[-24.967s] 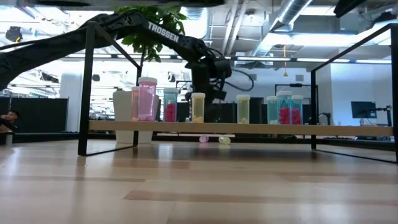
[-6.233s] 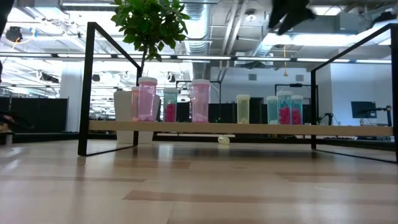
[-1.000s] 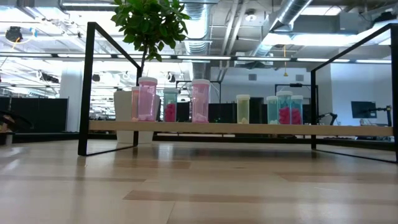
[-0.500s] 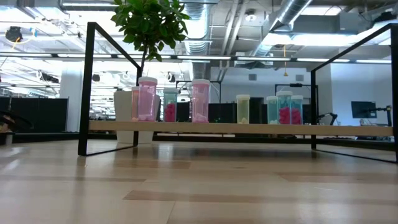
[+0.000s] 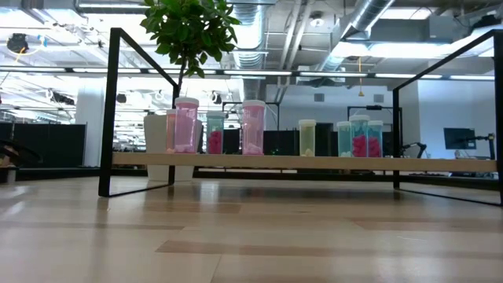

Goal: Pick and place medicine bottles onto shelf by color
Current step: Put the yellow pill bottle on the shelf

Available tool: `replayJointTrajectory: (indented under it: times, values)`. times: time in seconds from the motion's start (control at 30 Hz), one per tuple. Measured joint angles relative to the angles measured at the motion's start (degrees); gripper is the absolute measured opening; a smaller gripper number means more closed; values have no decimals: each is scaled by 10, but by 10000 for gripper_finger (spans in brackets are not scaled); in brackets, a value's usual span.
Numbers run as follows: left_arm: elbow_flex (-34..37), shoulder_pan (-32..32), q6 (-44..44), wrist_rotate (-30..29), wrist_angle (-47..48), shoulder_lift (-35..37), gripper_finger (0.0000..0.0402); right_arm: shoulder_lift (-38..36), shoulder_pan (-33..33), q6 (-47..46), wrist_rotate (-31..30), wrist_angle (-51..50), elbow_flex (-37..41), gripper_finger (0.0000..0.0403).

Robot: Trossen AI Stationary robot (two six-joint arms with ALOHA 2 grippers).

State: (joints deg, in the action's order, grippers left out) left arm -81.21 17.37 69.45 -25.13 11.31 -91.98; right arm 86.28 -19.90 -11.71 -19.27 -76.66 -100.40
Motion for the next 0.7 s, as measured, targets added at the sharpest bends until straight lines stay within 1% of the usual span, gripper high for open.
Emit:
replayJointTrajectory:
  times: [0.13,0.2,0.33,0.43,0.57,0.7]
  values:
    - [-1,0,24,26,15,-7,97,2,-4,-65,0,-129,-53,235]
    - [-1,2,28,49,5,-18,98,-6,-6,-86,2,-133,-62,235]
    - [-6,3,33,107,-43,-64,98,-42,-22,-110,47,-134,-62,229]
    - [-25,-1,35,157,-45,-104,98,-61,-38,-134,50,-133,-61,227]
    - [-46,-20,27,201,-37,-133,98,-91,-56,-161,50,-134,-62,226]
    - [-56,-43,7,216,23,-131,98,-108,-75,-195,47,-134,-61,226]
